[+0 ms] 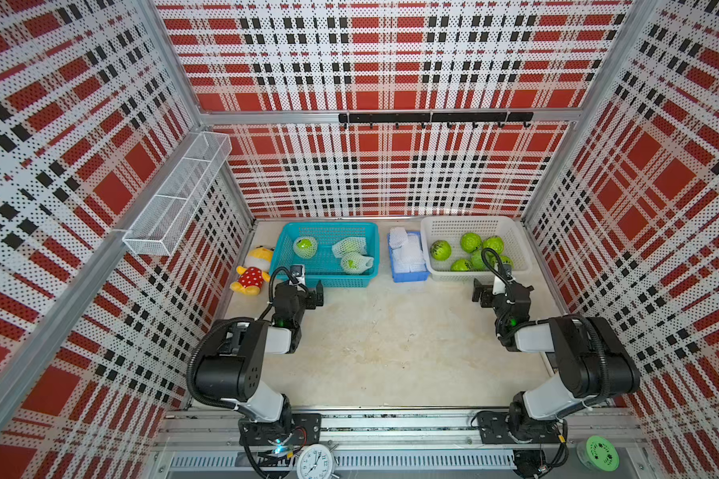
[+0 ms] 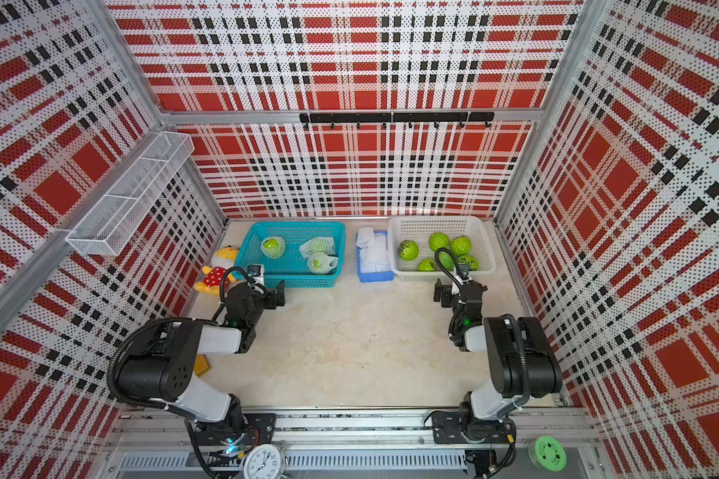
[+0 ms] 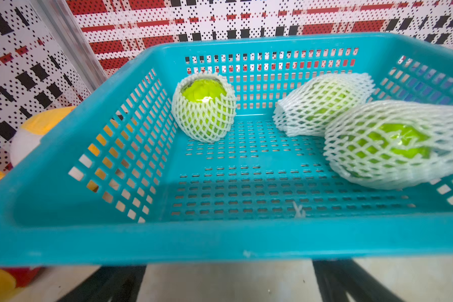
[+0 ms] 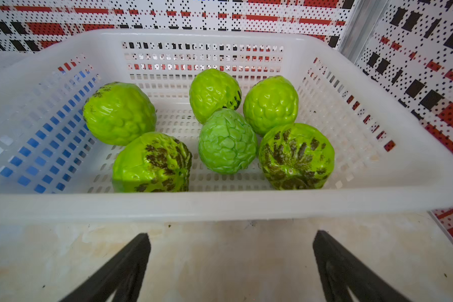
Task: Sleeve custard apples in foam nets
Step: Pick up the custard apple from the basket.
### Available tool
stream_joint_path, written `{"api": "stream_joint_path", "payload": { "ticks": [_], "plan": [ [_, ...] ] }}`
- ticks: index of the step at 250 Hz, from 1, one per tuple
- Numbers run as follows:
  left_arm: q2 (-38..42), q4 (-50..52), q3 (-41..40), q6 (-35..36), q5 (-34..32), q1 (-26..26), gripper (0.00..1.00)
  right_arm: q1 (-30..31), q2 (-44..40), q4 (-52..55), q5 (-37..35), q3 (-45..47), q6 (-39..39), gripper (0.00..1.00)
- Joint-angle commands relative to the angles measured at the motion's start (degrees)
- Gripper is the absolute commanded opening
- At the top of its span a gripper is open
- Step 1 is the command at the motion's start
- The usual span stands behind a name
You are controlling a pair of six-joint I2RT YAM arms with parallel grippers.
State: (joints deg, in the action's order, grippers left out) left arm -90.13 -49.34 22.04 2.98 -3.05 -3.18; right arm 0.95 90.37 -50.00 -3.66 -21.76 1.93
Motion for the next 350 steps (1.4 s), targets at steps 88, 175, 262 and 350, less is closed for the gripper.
{"api": "stream_joint_path", "payload": {
  "ticks": [88, 175, 262, 350],
  "plan": [
    [0.0, -3.8, 1.2, -0.6, 0.1, 0.4, 1.0, 0.2, 0.7, -3.1, -0.4, -1.1, 0.6, 0.99],
    [0.0, -3.9, 1.1, -0.6, 0.3, 0.4, 0.99, 0.2, 0.3, -3.1, 3.0, -1.0, 1.8, 1.0],
    [7.0, 11.3, 5.5, 3.2, 9.7, -0.5, 0.99, 1.0, -6.3, 1.9, 1.8, -0.4, 2.1, 1.0],
    [23.0, 26.2, 1.2, 3.9, -0.5, -7.5, 0.99, 4.1, -21.0, 18.3, 0.9, -1.1, -0.4, 1.0]
  ]
}}
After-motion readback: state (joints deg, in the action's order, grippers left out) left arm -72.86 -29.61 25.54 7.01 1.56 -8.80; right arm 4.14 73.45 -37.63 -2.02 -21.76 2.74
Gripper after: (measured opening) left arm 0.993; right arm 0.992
